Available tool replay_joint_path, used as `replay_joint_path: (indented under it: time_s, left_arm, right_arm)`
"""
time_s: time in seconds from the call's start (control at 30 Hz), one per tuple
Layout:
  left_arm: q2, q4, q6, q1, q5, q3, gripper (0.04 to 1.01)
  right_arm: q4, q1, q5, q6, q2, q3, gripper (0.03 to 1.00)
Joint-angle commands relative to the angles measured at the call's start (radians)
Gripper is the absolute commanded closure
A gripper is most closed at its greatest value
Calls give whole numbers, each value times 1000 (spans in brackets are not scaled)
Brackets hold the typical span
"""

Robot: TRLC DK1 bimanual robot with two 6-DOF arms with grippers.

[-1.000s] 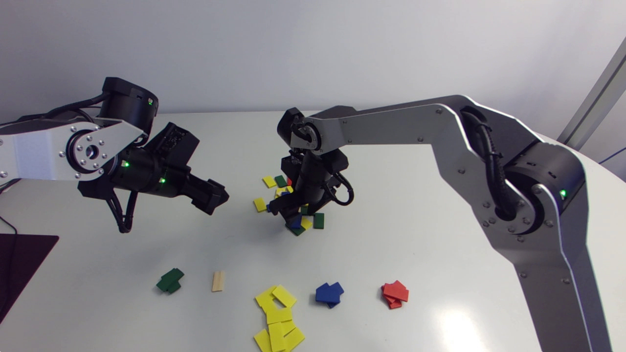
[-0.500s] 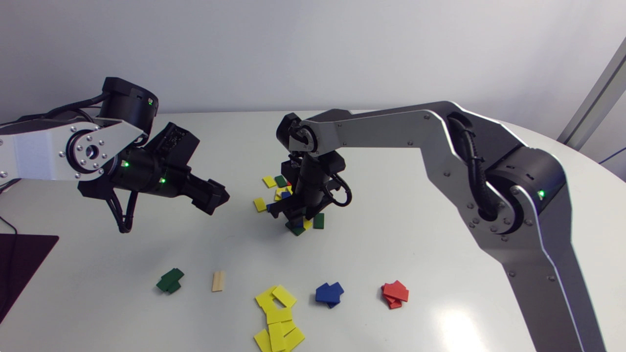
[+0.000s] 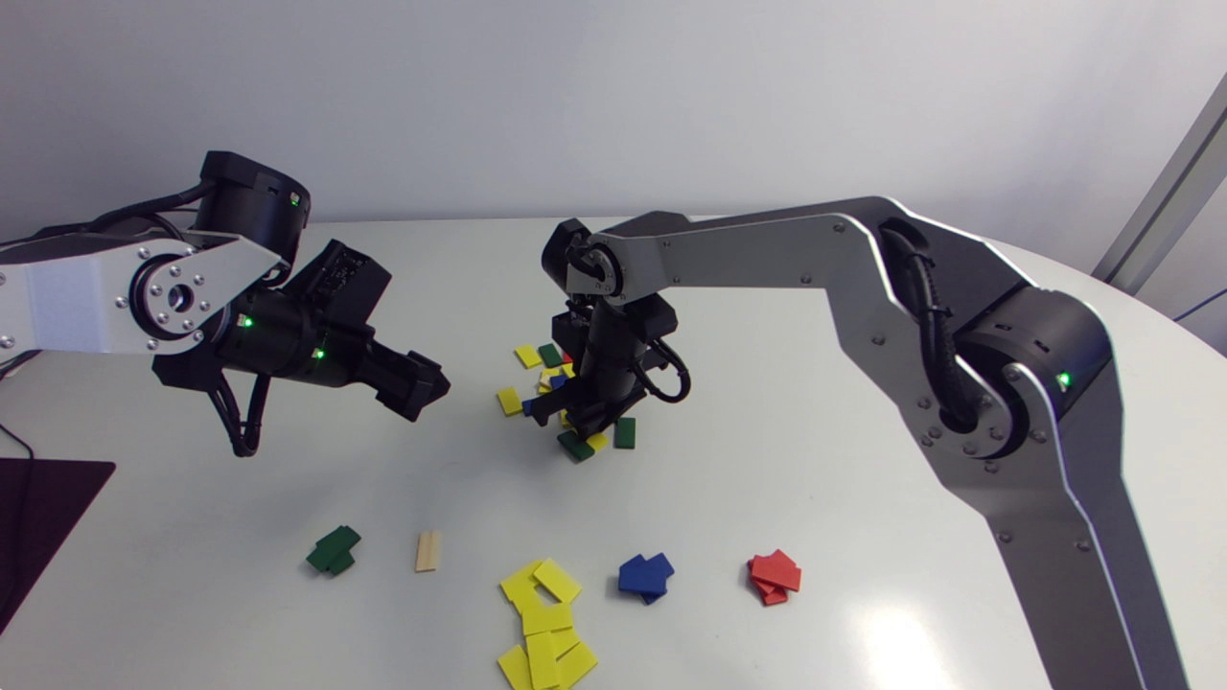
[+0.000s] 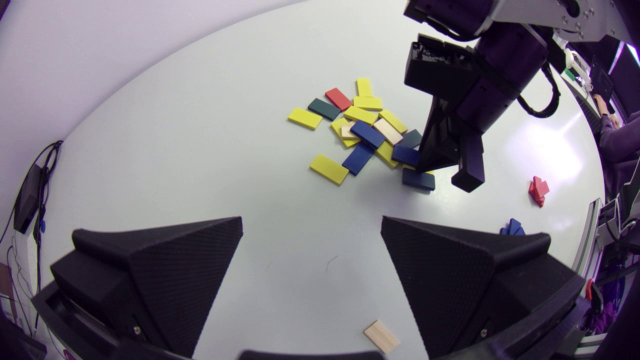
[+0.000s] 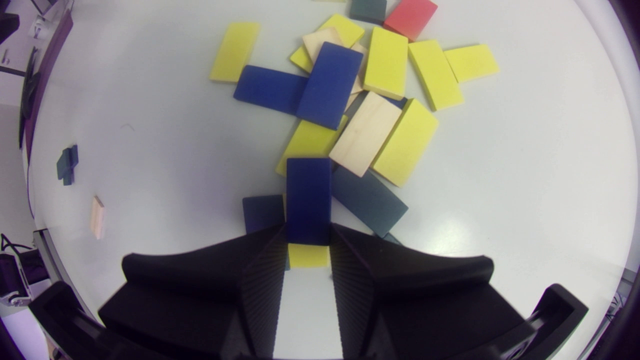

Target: Take domino bricks one by one from the mixed stack on the table and place each onto the existing stack of the same color.

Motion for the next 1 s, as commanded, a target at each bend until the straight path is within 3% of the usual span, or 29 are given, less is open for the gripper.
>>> replay_joint_path:
  time_s: [0.0,0.13,0.3,0.7,0.97]
  left_arm:
    - [-8,-8,-11,3,12,14,56]
    - [-7,-6,-11,0,11,16,56]
    - [3,-5,-12,-10,11,22,56]
    - [-7,20,-3,-25,12,-28,56]
    - [-20,61,11,-59,46,-88,56]
  right_arm:
    - [7,1,24,-17,-21,-60,902]
    - [73,8,74,-25,-135,-179,902]
    - [136,15,97,-48,-293,-335,902]
    - [308,35,64,-129,-613,-765,902]
    - [380,64,55,-139,-733,-955,902]
